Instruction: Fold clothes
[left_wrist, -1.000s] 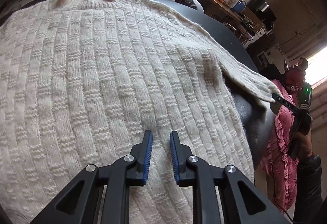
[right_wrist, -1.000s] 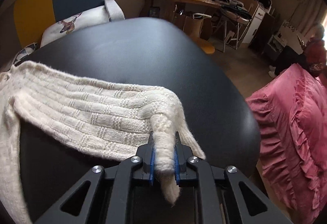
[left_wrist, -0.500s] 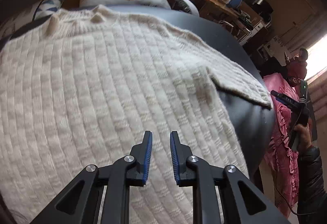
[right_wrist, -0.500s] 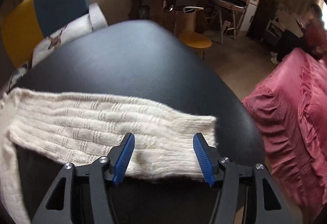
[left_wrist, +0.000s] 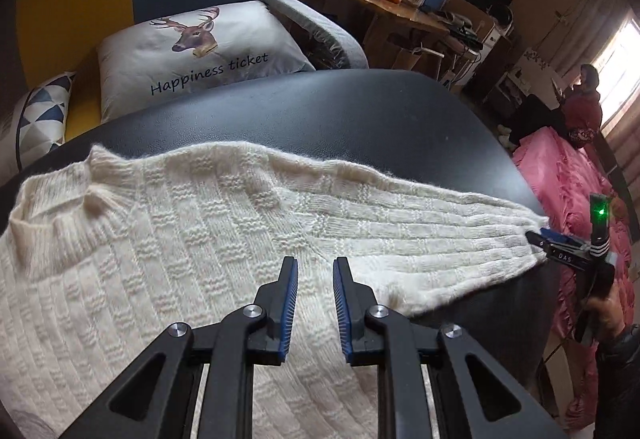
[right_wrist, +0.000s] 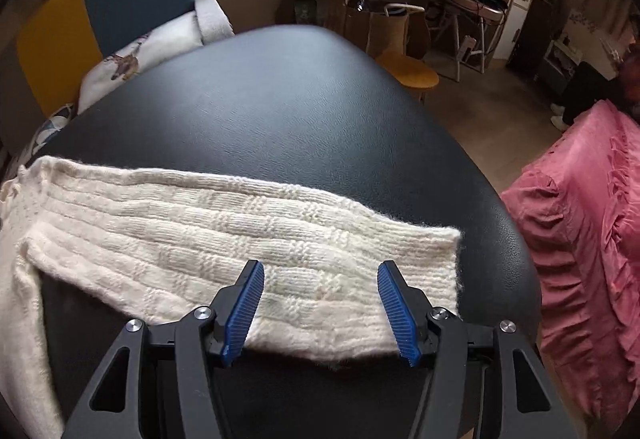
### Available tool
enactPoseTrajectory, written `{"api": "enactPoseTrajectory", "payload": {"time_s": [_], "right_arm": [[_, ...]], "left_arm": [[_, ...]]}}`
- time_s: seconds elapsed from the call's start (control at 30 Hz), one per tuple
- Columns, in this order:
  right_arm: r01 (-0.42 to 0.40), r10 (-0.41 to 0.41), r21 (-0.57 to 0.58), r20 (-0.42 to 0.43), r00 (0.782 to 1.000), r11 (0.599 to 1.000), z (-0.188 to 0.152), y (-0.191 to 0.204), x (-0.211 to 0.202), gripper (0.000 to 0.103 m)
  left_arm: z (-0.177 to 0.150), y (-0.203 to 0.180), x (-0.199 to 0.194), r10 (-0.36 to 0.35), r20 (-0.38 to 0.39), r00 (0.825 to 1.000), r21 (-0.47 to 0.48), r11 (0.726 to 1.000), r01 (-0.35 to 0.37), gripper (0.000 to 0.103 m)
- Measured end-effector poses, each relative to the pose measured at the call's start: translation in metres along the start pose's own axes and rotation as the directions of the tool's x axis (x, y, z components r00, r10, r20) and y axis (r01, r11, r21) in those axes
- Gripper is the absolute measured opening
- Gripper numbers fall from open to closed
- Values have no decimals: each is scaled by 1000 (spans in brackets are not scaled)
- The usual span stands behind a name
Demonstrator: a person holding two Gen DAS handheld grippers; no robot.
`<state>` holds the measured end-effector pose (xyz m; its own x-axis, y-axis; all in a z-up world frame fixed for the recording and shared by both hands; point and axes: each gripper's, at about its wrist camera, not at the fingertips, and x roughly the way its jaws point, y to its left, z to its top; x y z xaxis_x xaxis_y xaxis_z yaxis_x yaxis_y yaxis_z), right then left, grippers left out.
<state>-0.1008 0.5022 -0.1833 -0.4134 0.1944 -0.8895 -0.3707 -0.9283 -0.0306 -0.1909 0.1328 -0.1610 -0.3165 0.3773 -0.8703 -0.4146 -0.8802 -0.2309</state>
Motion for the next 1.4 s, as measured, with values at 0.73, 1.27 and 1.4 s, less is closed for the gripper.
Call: {"api": "enactPoseTrajectory", "payload": {"time_s": [0.73,1.27,1.4], "right_arm": [[-250,261,-107,112,959,962,33,84,-36,92],[-65,69,-146,26,997,987,48,131,39,103],[-393,393,-19,24,919,919,42,121,5,103]], "left_arm": [[46,-4,25,-82,40,996,104,992,77,17],[59,33,46,-23,43,999,-66,998,25,17],[25,37,7,-121,97,988,-74,989,128,17]]}}
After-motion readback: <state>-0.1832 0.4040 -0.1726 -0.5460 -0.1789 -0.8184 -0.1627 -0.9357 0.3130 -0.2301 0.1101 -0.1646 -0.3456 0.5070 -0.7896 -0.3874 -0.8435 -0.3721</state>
